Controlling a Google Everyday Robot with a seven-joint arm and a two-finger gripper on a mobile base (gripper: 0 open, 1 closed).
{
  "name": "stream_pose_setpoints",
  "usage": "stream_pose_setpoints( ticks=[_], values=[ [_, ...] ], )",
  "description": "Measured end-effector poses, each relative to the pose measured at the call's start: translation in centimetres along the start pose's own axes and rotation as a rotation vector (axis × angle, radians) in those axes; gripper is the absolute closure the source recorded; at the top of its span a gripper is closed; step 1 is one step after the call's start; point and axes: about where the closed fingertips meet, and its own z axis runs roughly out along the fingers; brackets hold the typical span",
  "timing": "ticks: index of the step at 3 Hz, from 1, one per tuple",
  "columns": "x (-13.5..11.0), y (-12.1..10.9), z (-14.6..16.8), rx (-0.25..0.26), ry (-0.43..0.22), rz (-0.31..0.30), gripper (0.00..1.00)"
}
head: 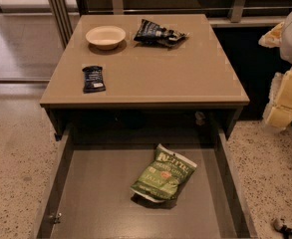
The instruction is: Pick green jalapeno chip bag from top drawer and place on counter
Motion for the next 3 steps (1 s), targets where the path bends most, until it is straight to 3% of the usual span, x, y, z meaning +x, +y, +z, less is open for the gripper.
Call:
stream_pose_setpoints(
  ticks=[2,3],
  values=[
    [-0.2,0.7,1.5,-0.008,-0.009,0.0,0.0],
    [-0.6,2.5,4.7,-0.027,-0.035,0.001,0.0]
  ],
)
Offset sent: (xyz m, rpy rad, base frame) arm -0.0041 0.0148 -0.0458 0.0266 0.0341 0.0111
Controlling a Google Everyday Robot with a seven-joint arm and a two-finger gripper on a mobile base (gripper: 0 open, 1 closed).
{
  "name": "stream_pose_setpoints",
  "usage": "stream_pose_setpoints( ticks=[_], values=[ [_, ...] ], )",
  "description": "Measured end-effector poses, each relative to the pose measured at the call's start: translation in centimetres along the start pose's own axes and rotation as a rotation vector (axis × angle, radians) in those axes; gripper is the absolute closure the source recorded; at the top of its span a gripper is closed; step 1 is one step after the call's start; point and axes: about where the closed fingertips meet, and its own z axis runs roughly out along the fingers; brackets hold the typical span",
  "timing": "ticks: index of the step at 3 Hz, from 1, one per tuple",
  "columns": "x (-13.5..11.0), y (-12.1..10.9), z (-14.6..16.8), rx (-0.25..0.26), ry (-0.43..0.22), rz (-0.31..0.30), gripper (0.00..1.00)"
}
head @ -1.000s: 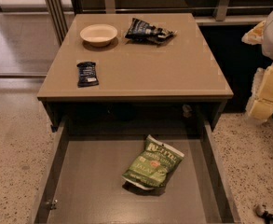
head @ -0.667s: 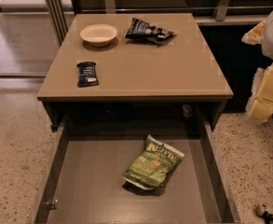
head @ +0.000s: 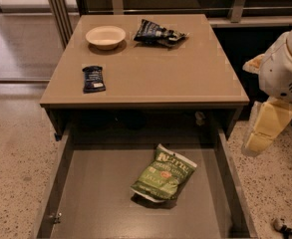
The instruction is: Pick green jalapeno chip bag from top drawer and place on counter
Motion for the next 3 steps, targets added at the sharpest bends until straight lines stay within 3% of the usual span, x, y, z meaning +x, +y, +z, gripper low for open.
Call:
stream_pose_setpoints(
  ticks=[2,3],
  values=[
    [-1.2,5.2,7.3,-0.062,-0.084,-0.009,0.0],
    [-0.9,6.7,10.3,-0.051,-0.068,-0.021,0.0]
  ],
)
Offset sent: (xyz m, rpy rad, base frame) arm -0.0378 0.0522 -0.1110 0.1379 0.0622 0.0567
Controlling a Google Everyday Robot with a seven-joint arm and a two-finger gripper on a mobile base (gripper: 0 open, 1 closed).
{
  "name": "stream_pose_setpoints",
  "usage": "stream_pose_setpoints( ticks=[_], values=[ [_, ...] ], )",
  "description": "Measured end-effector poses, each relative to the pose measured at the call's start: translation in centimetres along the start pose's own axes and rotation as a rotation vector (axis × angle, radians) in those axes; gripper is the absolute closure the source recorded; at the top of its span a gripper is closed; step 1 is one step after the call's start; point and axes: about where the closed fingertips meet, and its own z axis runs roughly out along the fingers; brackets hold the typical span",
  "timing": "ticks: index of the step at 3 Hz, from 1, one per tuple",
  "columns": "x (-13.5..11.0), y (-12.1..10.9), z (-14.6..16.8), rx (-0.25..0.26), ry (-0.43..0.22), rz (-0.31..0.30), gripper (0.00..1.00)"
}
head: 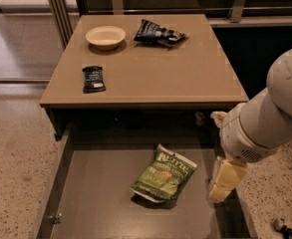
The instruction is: Pick green jalapeno chip bag from top drawer and place on counter
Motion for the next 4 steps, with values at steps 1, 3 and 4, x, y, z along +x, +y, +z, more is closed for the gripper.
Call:
stream_pose_setpoints(
  ticks=[1,3,4],
  values=[
    [0.7,2.0,5.4,0.014,-0.001,0.008,0.0],
    [0.7,2.8,7.4,-0.018,-0.026,0.006,0.0],
    [-0.1,3.8,10.5,-0.073,-0.064,0.004,0.0]
  ],
)
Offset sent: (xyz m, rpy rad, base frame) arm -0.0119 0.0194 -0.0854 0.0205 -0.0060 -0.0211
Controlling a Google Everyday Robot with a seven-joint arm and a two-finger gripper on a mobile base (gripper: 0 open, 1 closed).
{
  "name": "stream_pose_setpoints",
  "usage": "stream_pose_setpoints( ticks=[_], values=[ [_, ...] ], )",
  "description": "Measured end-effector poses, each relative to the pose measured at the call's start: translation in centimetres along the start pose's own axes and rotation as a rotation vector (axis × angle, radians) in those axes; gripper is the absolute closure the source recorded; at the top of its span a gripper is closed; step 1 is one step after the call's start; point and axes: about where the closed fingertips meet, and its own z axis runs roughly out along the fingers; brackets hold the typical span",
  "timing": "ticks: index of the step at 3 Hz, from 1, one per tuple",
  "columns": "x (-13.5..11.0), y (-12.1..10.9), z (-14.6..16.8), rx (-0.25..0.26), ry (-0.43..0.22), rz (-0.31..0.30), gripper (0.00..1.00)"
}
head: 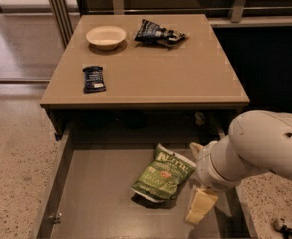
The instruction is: Pick green jalapeno chip bag from top drawer and place on counter
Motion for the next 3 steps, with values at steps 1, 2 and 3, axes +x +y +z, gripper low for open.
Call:
stream_pose_setpoints(
  ticks=[1,2,3],
  values=[
    [-1.4,0.6,2.7,-0.03,-0.03,-0.032,0.0],
    [-3.2,1.1,5.8,-0.028,-0.034,-0.074,0.0],
    [-3.8,1.4,7.4,-0.021,-0.029,-0.08,0.0]
  ],
)
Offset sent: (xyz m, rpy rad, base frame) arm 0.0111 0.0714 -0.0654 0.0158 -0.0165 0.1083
